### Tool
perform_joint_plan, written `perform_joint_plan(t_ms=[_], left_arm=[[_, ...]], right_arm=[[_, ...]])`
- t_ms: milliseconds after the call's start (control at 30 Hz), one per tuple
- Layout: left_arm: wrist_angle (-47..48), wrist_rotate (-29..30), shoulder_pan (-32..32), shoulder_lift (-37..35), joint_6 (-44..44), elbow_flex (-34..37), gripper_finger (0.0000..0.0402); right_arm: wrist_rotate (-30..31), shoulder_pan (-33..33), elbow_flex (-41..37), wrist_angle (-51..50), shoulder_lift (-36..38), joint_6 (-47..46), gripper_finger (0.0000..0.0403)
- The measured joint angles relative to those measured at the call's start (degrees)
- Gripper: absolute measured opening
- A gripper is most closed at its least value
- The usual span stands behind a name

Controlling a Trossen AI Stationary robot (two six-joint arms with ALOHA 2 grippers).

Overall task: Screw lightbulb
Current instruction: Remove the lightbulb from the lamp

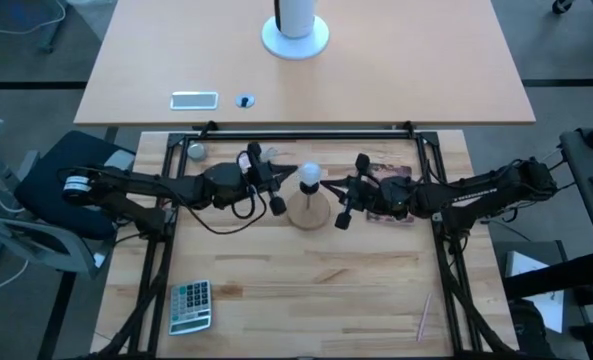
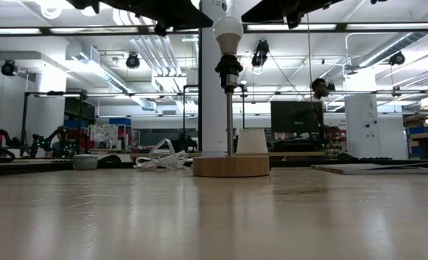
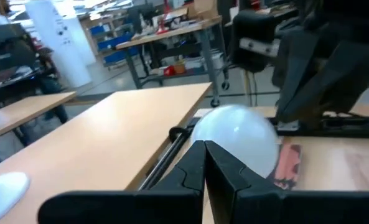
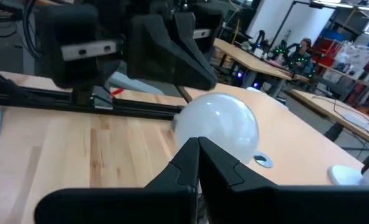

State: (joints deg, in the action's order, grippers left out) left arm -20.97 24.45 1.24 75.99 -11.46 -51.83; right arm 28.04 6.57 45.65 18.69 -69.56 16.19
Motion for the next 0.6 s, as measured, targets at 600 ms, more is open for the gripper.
perform_joint_plan(t_ms=[600], left_arm=[[-0.50, -10.95, -1.16, 0.24, 0.13, 0.00, 0.0000]], right_arm=[[3.63, -1.75, 0.00, 0.38, -0.57, 1.81, 0.0002]])
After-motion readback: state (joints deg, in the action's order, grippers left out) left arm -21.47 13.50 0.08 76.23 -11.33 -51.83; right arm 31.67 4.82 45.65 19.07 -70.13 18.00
